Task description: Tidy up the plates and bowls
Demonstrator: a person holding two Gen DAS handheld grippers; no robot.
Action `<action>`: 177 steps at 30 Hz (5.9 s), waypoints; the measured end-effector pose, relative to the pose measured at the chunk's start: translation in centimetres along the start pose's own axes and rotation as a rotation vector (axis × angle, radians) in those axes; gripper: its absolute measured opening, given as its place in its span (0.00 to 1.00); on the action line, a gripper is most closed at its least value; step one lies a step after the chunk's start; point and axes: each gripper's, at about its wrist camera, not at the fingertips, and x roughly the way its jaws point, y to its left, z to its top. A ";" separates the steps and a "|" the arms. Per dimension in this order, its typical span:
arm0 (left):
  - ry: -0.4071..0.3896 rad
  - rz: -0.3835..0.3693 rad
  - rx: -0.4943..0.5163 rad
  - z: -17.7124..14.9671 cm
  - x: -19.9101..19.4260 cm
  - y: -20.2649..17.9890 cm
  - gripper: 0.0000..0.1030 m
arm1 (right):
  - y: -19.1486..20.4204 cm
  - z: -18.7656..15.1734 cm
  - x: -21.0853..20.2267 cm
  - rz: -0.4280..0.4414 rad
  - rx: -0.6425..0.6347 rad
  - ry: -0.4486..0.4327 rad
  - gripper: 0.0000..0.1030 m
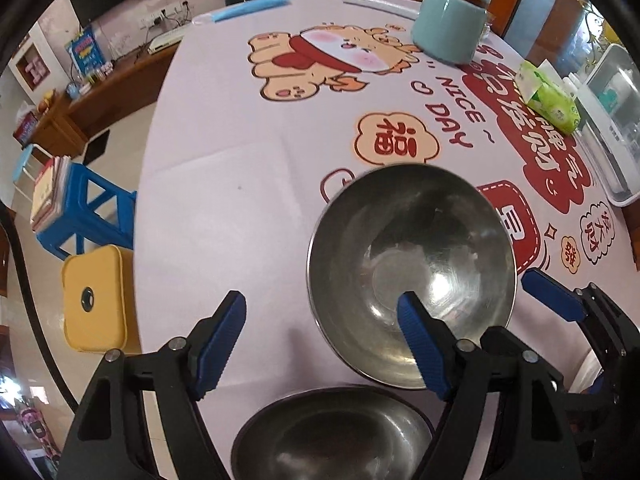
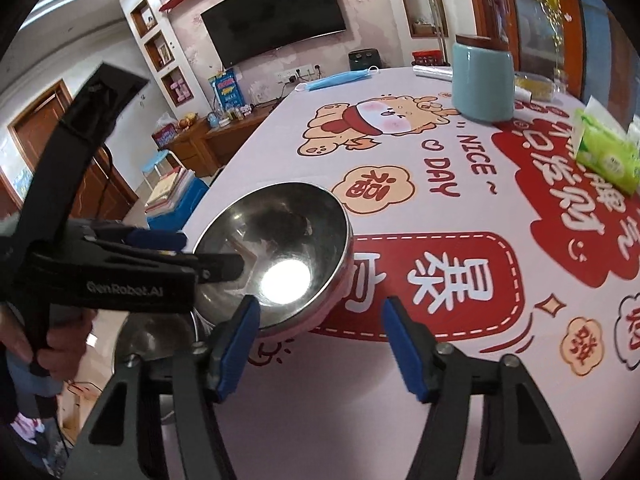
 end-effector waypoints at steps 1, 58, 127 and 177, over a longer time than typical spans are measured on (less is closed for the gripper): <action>0.002 -0.007 -0.001 -0.1 0.2 0.0 0.67 | 0.1 0.0 0.2 0.002 -0.002 0.002 0.56; -0.105 -0.096 -0.011 -6.9 -12.0 -7.4 0.18 | -1.2 -1.5 -12.3 -0.014 0.052 -0.167 0.18; 0.012 -0.011 -0.235 -27.5 -12.7 -13.5 0.28 | 0.3 -15.8 -19.1 0.072 -0.223 0.207 0.29; -0.249 -0.023 -0.250 -23.7 -17.8 -0.4 0.63 | 7.6 -9.3 -15.8 0.034 -0.112 0.043 0.59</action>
